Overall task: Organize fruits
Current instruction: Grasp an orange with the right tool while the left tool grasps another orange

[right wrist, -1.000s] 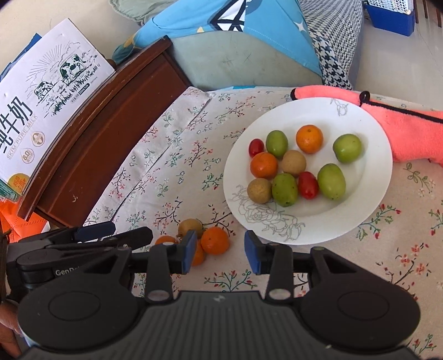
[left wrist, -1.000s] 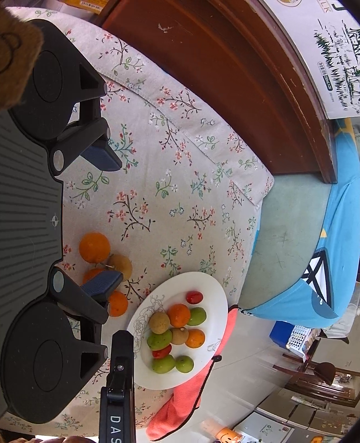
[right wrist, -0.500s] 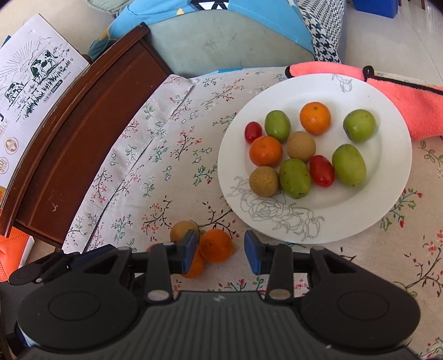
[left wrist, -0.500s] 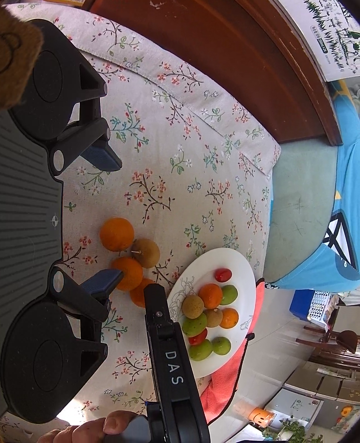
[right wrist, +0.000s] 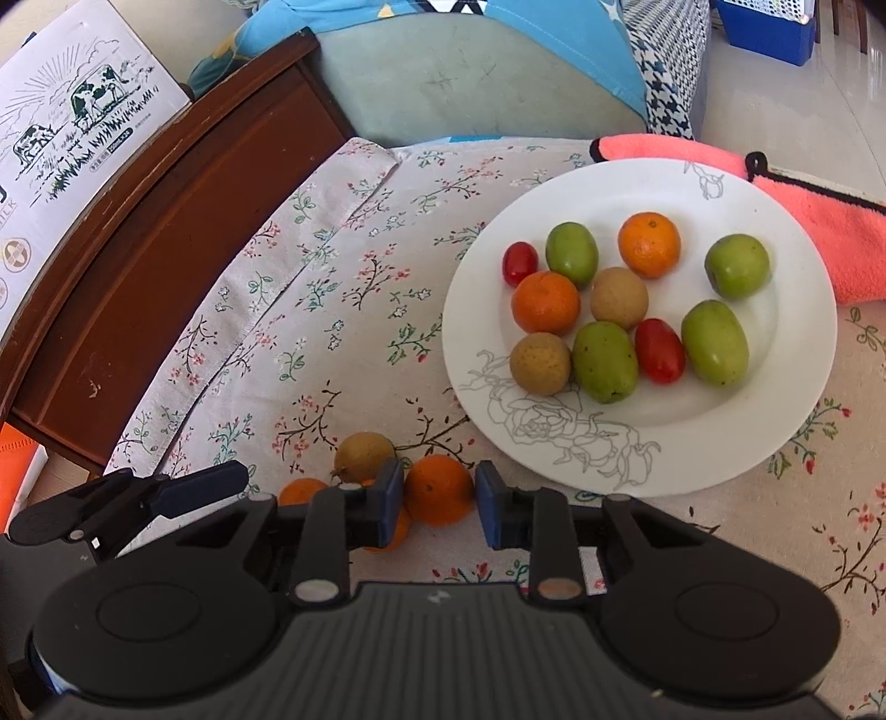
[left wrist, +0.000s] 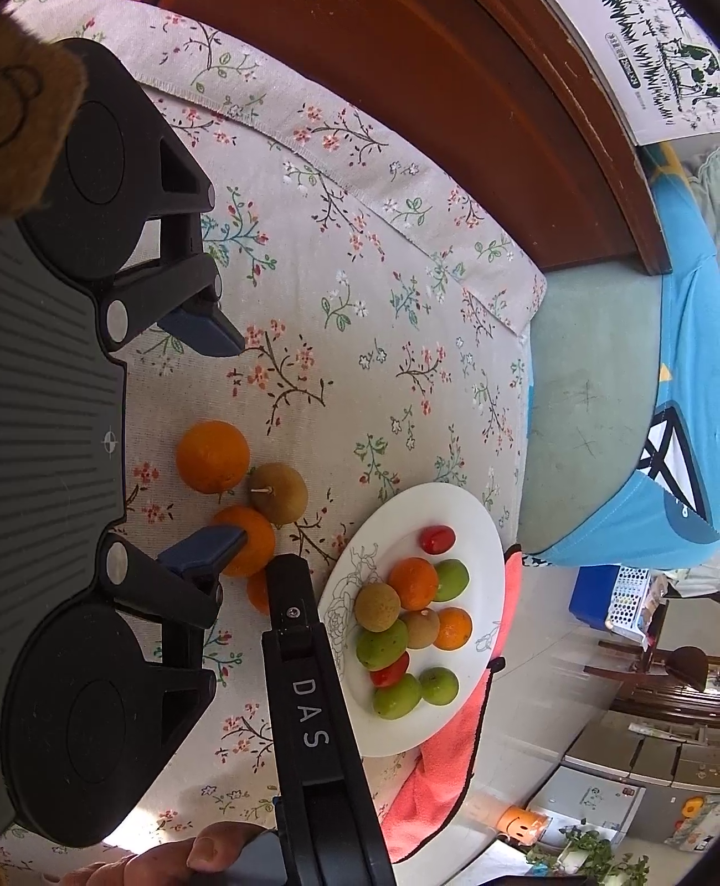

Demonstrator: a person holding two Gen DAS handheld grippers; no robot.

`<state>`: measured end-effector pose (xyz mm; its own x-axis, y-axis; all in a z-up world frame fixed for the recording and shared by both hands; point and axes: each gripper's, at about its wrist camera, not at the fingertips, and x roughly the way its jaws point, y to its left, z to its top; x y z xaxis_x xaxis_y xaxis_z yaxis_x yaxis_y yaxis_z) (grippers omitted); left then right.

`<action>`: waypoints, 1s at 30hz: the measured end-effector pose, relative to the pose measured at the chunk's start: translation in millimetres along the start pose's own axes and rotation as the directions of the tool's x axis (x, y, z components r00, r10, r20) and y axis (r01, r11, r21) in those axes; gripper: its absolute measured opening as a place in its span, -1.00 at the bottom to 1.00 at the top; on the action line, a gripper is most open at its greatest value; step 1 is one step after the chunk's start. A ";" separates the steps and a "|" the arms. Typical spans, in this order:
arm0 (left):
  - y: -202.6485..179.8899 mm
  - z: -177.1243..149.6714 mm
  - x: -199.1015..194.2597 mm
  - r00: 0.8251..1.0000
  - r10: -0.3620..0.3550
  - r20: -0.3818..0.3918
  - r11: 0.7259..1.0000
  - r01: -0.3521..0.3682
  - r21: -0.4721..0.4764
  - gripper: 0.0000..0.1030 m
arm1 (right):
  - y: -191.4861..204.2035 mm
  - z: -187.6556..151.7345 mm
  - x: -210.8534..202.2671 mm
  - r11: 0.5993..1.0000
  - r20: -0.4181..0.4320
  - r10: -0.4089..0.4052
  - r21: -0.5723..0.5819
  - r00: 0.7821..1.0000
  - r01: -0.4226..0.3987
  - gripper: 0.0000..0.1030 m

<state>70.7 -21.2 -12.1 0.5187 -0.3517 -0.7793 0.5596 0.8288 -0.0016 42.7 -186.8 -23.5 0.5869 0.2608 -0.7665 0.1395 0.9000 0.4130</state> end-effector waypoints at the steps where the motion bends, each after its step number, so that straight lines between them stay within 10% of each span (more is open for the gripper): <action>1: 0.4 0.1 -0.5 1.000 -0.013 -0.002 1.000 0.013 -0.002 0.13 | 0.0 0.2 0.1 1.000 0.000 0.000 0.001 1.000 0.000 -0.45; 17: -1.7 -2.1 12.0 0.999 0.014 -0.035 0.999 -0.013 0.043 0.01 | -6.2 3.2 -0.5 0.999 -0.015 0.005 0.040 1.000 -0.005 -0.43; 24: -1.8 -2.5 13.5 0.999 -0.023 -0.034 0.999 0.023 0.023 -0.48 | -5.9 2.8 0.0 1.000 -0.016 0.008 0.031 1.000 -0.007 -0.44; 30: -1.8 1.6 4.1 1.000 -0.028 -0.011 1.000 0.028 0.003 -0.48 | -5.1 4.7 -4.5 0.999 -0.009 0.023 0.037 1.000 -0.022 -0.45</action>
<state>72.8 -24.8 -14.3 0.4959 -0.3698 -0.7857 0.5757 0.8174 -0.0214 43.0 -194.1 -19.8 0.5830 0.2842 -0.7612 0.1557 0.8804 0.4480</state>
